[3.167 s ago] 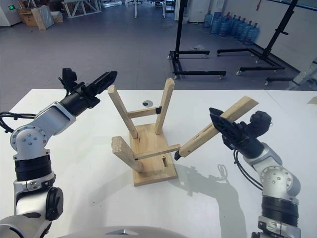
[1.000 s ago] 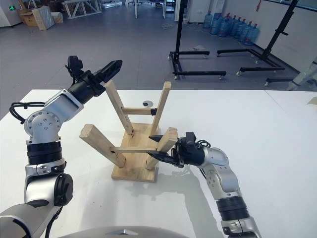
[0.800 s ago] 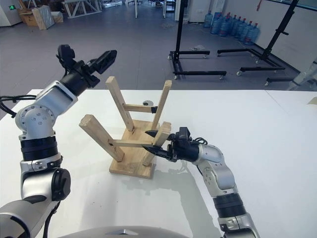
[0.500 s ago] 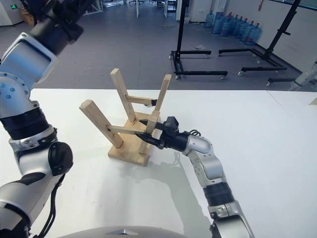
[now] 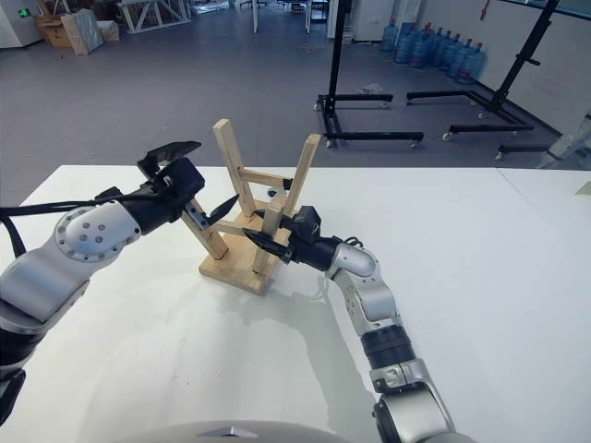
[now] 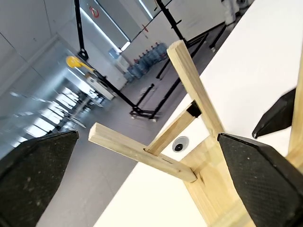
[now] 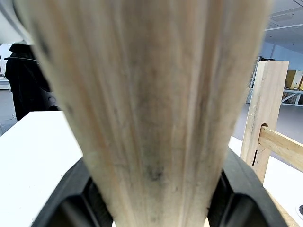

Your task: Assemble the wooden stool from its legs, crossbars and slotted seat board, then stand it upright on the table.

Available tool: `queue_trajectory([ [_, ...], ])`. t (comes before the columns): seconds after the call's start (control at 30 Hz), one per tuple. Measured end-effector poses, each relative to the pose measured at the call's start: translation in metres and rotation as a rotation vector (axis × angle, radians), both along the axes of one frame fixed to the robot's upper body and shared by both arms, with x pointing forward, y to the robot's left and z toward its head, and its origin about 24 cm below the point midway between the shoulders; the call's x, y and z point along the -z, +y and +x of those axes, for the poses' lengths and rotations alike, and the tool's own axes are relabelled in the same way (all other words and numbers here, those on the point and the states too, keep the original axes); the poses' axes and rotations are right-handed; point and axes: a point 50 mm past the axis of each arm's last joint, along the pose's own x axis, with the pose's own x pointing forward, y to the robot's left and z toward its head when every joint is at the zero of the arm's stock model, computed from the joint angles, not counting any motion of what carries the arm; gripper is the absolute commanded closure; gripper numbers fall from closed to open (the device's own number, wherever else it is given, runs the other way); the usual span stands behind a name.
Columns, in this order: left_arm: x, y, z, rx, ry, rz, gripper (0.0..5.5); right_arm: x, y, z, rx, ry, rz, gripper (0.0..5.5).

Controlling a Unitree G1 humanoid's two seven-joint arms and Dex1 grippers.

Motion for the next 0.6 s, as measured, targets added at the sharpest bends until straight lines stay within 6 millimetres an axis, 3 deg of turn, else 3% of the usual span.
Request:
queue_trajectory([
  [0.13,0.004,-0.004,0.002,-0.019,-0.116,0.108,0.1,0.0,0.001,0.001,0.001,0.0,-0.001,3.44],
  [0.4,0.009,-0.012,0.011,-0.034,-0.171,0.178,0.1,-0.001,0.003,0.002,0.004,-0.006,-0.009,3.44],
  [0.5,0.034,-0.016,0.009,-0.001,-0.137,0.273,0.1,-0.001,0.005,0.002,0.006,-0.003,-0.005,3.44],
  [0.6,0.045,-0.015,0.006,0.013,-0.17,0.33,0.1,0.0,0.007,0.002,0.005,0.004,-0.02,3.44],
])
